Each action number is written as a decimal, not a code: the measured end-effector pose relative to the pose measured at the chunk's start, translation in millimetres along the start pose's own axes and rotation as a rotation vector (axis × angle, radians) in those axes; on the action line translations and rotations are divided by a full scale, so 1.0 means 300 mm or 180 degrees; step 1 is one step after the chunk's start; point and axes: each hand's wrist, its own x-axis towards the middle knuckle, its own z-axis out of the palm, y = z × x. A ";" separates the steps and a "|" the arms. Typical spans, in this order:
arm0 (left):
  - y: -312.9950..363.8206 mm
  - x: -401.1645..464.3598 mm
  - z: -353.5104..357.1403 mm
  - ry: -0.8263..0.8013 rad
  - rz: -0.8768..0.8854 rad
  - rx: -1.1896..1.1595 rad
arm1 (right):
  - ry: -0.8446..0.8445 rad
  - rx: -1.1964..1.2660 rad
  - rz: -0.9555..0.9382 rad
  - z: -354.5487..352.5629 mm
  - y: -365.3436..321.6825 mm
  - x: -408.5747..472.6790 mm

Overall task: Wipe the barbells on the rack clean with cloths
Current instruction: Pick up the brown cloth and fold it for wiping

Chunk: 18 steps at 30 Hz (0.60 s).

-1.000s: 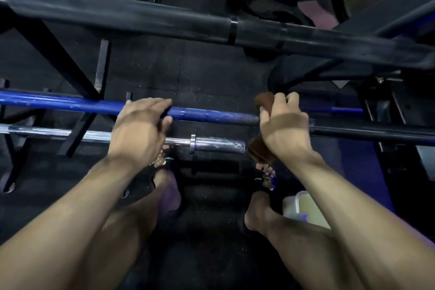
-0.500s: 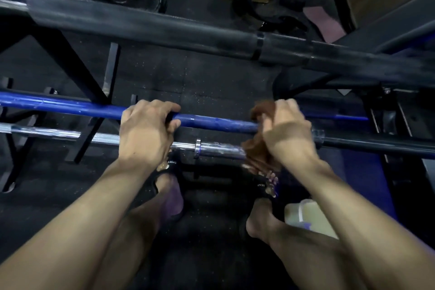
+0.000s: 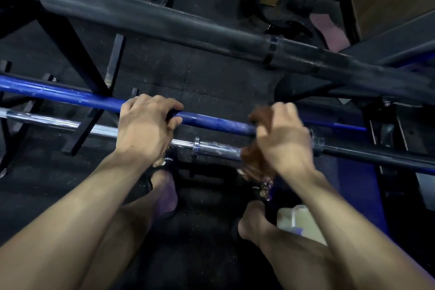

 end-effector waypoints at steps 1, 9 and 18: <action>0.002 0.002 0.001 -0.0014 -0.0006 0.0001 | 0.0168 0.0127 0.0189 -0.025 0.044 0.011; 0.010 0.019 -0.011 -0.0154 -0.0116 0.0073 | -0.0062 -0.0281 -0.1150 0.021 0.053 -0.015; 0.022 0.009 -0.001 -0.0119 -0.0108 0.0058 | -0.1001 0.0347 -0.1085 0.041 0.104 0.018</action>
